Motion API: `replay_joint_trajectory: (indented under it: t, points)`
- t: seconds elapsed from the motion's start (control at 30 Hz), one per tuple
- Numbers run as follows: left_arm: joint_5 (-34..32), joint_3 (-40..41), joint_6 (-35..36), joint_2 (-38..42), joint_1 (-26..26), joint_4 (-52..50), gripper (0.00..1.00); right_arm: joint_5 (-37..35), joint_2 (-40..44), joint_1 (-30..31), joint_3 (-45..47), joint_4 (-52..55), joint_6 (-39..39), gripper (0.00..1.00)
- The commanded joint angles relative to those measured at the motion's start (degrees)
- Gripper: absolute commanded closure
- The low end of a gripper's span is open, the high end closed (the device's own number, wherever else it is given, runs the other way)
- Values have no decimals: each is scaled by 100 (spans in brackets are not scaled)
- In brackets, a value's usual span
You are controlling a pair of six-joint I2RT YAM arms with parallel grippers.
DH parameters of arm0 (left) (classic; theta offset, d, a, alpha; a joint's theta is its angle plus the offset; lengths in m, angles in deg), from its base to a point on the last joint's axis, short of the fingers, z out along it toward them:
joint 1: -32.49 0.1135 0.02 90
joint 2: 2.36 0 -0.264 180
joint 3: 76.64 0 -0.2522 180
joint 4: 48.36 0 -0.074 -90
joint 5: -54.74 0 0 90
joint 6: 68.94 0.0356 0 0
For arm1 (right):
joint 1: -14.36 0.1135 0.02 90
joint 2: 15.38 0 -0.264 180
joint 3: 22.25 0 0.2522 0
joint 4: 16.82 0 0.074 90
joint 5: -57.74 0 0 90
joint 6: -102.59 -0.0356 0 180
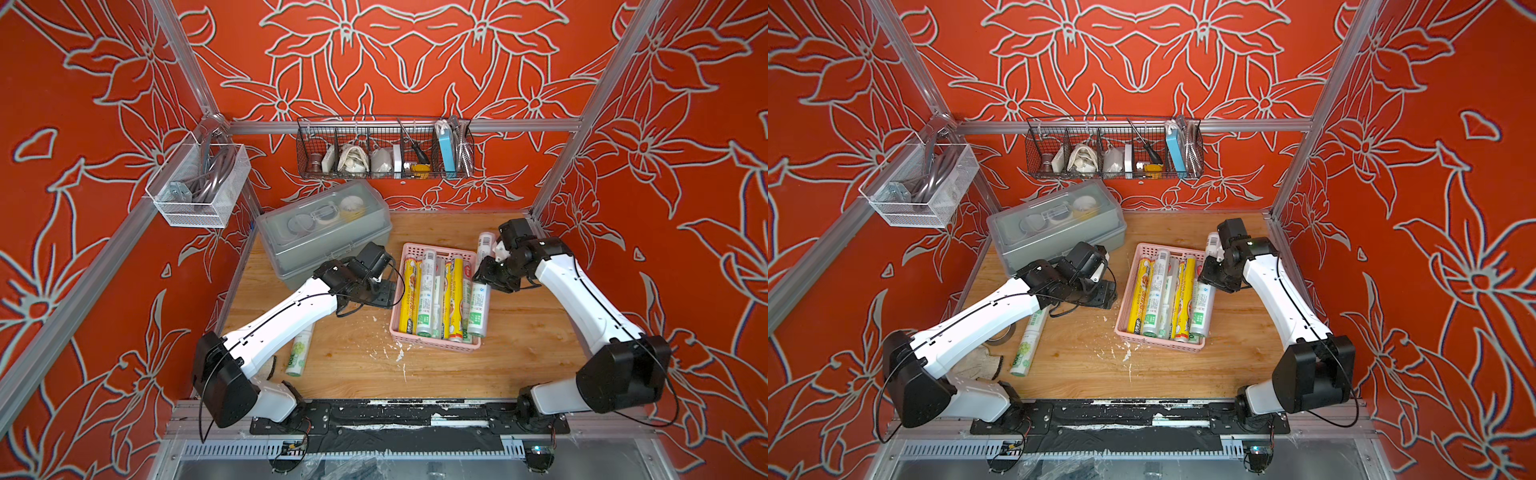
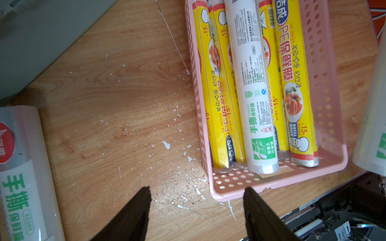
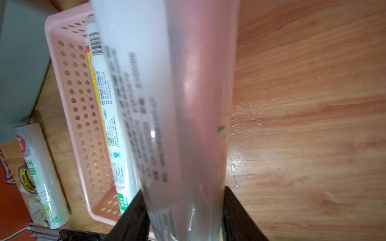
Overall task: Put the plastic wrap into the basket
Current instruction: Place the plastic wrap in the basket.
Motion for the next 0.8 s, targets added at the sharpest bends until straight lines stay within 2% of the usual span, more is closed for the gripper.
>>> replay_joint_trajectory:
  t: [0.0,0.43,0.77]
  points:
    - [0,41,-32,123,13,7,29,236,-110,167,-222,-373,-335,60]
    - [-26,118,-17,162,13,42,29,88,-936,1060,-557,-693,-745,60]
    - [-88,111,41,170,31,66,29,-172,-1361,1269,-497,-752,-909,61]
